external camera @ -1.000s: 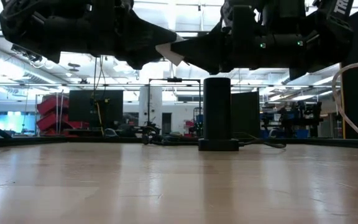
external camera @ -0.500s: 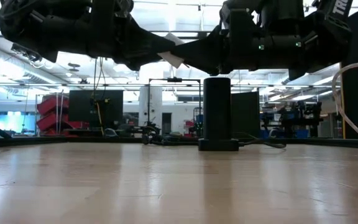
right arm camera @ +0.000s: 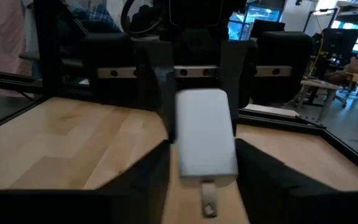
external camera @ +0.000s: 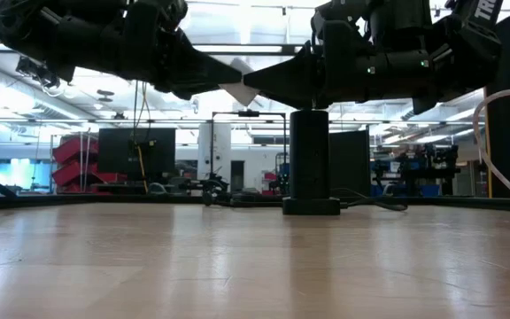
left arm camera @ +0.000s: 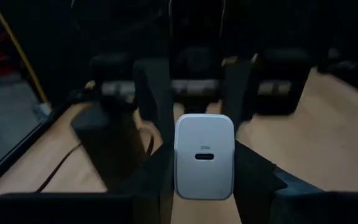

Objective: Insert USB
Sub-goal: Insert the pink USB cable into the white charger adapter

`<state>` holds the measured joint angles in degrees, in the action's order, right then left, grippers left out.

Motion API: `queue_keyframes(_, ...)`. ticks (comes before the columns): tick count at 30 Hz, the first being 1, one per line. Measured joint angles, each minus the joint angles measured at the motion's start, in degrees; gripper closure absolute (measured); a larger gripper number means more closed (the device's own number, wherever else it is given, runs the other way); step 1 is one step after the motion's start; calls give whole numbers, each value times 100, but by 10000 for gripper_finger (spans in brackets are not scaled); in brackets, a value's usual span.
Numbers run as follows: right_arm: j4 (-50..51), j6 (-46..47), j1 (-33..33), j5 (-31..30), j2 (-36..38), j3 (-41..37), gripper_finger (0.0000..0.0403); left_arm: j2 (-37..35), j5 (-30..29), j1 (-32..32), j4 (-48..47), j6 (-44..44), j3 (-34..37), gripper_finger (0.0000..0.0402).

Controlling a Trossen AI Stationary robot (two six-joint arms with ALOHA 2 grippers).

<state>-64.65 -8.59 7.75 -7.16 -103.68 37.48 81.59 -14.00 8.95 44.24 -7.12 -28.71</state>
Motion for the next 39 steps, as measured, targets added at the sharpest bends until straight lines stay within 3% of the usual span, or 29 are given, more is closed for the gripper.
queue_keyframes(4,149,20,7,-172,9,12,189,-46,-122,-6,-418,81,-2,300)
queue_keyframes(9,341,166,11,-273,12,88,176,-86,-164,-8,-1404,236,-329,300)
queue_keyframes(12,1069,181,9,-310,15,380,184,-86,-173,-4,-1995,317,-608,300)
queue_keyframes(17,2256,137,9,-318,7,846,204,-84,-162,76,-2161,330,-733,300)
queue_keyframes(29,2469,135,9,-225,2,886,241,-84,-194,227,-2279,298,-743,300)
queue_keyframes(39,2512,201,51,-143,-4,886,238,-363,-194,442,-2244,152,-747,300)
